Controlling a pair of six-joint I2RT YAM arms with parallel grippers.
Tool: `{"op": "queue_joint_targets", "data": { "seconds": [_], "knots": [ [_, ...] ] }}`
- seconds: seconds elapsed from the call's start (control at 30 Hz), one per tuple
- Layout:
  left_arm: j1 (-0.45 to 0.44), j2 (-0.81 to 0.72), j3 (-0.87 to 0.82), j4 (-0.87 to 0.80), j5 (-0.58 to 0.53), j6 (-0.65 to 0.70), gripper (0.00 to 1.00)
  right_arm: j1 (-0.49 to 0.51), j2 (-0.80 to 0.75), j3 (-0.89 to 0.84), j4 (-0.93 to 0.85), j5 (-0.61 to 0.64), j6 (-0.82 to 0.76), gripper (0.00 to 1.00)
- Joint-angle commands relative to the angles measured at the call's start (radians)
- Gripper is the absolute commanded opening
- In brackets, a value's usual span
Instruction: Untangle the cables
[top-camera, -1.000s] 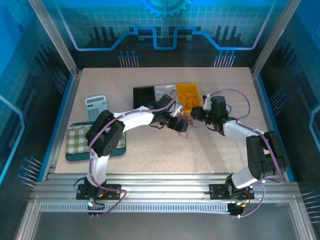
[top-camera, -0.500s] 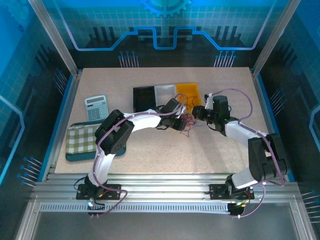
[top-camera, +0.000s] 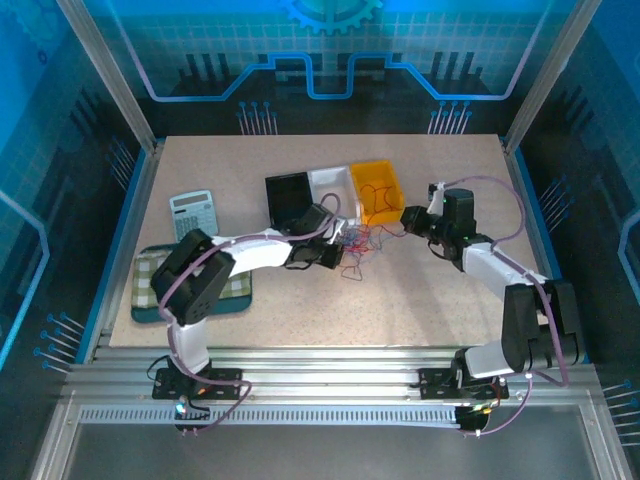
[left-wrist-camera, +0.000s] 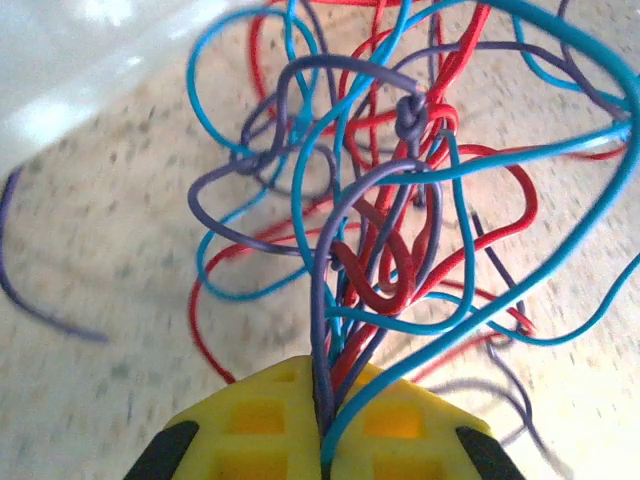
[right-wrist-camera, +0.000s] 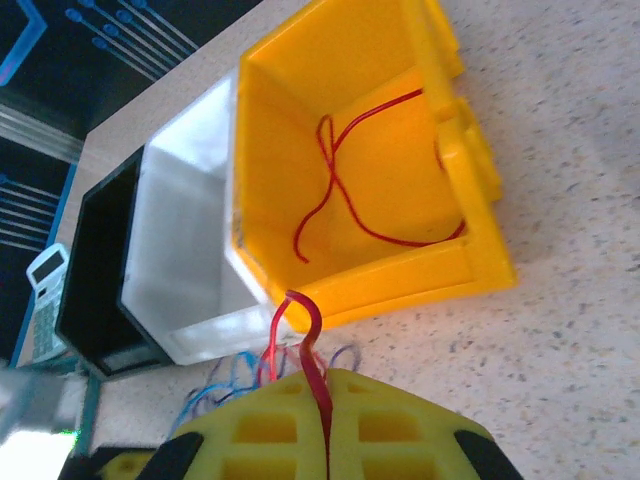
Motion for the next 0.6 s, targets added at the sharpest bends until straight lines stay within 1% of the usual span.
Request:
{"op": "queue_joint_targets", "data": {
  "seconds": [0.0, 0.07, 0.17, 0.3, 0.37, 0.47, 0.5, 0.57],
  "knots": [
    [0.013, -0.087, -0.065, -0.072, 0.007, 0.024, 0.00, -0.022, -0.023, 0.022, 0.006, 0.031, -0.023, 0.00],
    [0.029, -0.112, -0.103, -0.087, -0.002, 0.017, 0.00, -0.032, -0.021, 0.024, 0.014, 0.047, -0.018, 0.00],
    [0.067, -0.137, -0.159, -0.118, -0.082, -0.008, 0.00, -0.059, -0.027, 0.029, 0.018, 0.064, -0.008, 0.00],
    [0.162, -0.159, -0.227, -0.152, -0.190, -0.094, 0.00, -0.091, -0.060, 0.027, 0.001, 0.094, -0.010, 0.00],
    [0.199, -0.182, -0.269, -0.126, -0.194, -0.125, 0.00, -0.102, -0.075, 0.020, -0.011, 0.105, -0.013, 0.00],
    [0.206, -0.204, -0.289, -0.107, -0.194, -0.128, 0.00, -0.106, -0.092, 0.010, -0.026, 0.122, -0.018, 0.00],
    [0.206, -0.203, -0.283, -0.118, -0.205, -0.134, 0.00, -0.105, -0.101, 0.007, -0.039, 0.148, -0.017, 0.00],
    [0.206, -0.198, -0.276, -0.137, -0.250, -0.140, 0.00, -0.108, -0.124, 0.000, -0.082, 0.241, -0.011, 0.00]
  ]
}}
